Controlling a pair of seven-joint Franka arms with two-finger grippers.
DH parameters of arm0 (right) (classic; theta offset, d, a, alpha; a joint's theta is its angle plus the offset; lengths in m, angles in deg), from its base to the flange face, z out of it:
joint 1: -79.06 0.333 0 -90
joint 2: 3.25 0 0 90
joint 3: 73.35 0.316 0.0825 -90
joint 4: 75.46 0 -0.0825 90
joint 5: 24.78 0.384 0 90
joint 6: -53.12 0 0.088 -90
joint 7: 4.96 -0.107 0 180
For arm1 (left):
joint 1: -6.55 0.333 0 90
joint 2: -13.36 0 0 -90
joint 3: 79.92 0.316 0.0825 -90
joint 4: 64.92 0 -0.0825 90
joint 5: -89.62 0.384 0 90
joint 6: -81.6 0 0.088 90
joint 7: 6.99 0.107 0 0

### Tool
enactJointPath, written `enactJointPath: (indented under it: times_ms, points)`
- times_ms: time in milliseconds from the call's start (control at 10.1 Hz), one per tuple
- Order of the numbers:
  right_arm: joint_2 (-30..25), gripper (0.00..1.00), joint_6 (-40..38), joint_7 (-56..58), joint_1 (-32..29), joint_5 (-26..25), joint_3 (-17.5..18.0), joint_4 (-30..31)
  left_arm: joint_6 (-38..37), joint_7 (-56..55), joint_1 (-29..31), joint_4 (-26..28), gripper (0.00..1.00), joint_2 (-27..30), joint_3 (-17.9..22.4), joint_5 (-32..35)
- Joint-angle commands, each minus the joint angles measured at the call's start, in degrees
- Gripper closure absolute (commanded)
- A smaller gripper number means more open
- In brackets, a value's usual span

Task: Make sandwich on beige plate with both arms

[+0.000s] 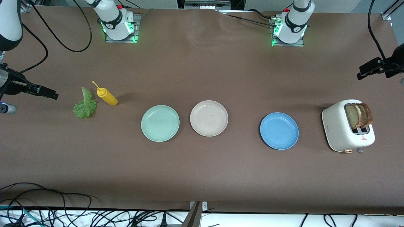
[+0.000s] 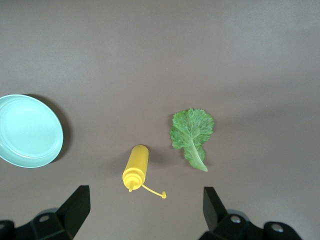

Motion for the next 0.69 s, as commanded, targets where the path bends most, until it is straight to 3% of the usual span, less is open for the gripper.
enactJointPath:
  times_ms: [0, 594]
  points:
    - [0.1, 0.00, -0.9, -0.4, -0.1, -0.8, 0.2, -0.5, -0.2, 1.4, 0.4, -1.2, 0.00, -0.5, -0.6, 1.5]
    - [0.1, 0.00, -0.9, -0.4, -0.1, -0.8, 0.2, -0.5, 4.6, 1.3, 0.9, 2.6, 0.00, -0.1, -0.3, 2.2]
